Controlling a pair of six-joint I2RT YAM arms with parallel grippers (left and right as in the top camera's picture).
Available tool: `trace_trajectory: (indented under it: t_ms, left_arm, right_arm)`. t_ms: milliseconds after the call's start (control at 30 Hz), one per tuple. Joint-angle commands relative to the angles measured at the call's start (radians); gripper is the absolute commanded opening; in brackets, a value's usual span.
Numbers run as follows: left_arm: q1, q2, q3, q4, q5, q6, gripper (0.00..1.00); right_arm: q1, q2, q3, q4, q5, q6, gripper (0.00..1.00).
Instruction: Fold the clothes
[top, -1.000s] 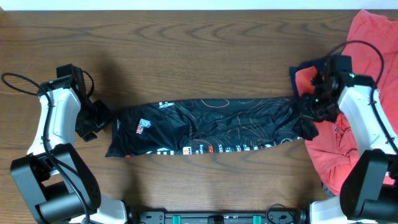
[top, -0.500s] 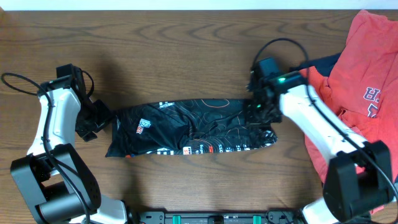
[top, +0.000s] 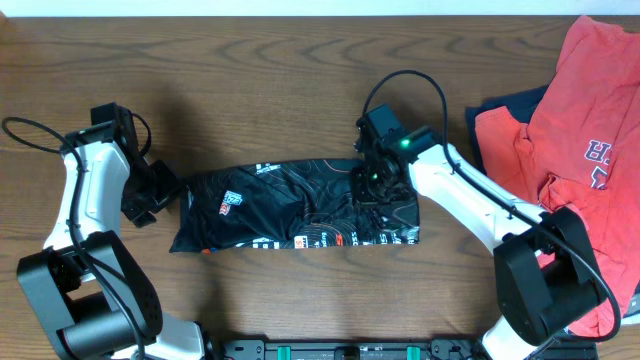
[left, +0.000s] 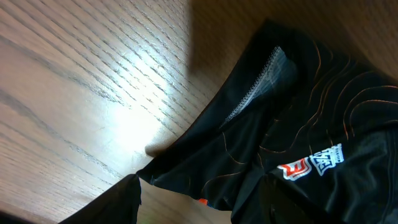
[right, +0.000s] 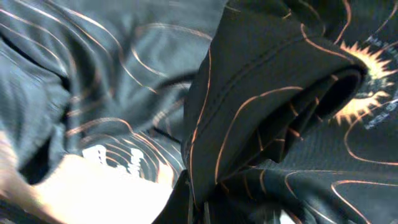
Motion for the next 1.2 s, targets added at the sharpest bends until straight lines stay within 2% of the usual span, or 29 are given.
trace_trajectory:
  t_ms: [0,67,133,167,233,267,367,467,667,900,1167]
  left_arm:
    - [-0.003,-0.017,-0.003,-0.006,-0.001,0.014,0.63]
    - [-0.003,-0.017,-0.003,-0.006,-0.001,0.014,0.63]
    - [-0.003,-0.017,-0.002,-0.006,-0.001,0.014,0.63]
    - [-0.003,-0.017,-0.003,-0.006,-0.001,0.014,0.63]
    - [-0.003,-0.016,-0.003,-0.006,-0.001,0.014,0.63]
    - [-0.003,-0.016,-0.003,-0.006,-0.001,0.014,0.63]
    - [-0.003,-0.016,-0.003,-0.006,-0.001,0.014,0.63]
    - [-0.003,-0.016,-0.003,-0.01,-0.002,0.014,0.63]
    - [-0.003,-0.016,-0.003,-0.014,-0.002,0.014,0.63]
    - [-0.003,-0.016,-0.003,-0.016,-0.002,0.014,0.63]
    - [-0.003,-0.016,-0.003,-0.018,-0.002,0.014,0.63]
  right_arm:
    - [0.019,0.005,0.014,0.016,-0.016,0.043,0.01]
    - [0.025,0.005,0.014,0.015,-0.018,0.043,0.04]
    - [0.035,0.005,0.014,0.021,-0.054,0.001,0.11]
    - [0.04,0.005,0.014,0.033,-0.095,-0.044,0.19]
    - [0.05,0.005,0.014,0.063,-0.204,-0.164,0.4]
    - [0.051,0.005,0.014,0.072,-0.219,-0.192,0.45]
    - [0.046,0.005,0.014,0.112,-0.173,-0.194,0.52]
    - [0.026,0.003,0.015,0.127,-0.083,-0.174,0.53]
    - [-0.026,-0.001,0.015,0.061,0.154,0.005,0.52]
    - [-0.029,0.008,0.014,0.049,0.13,-0.08,0.5]
    - [0.011,0.079,0.008,0.051,0.153,-0.08,0.46]
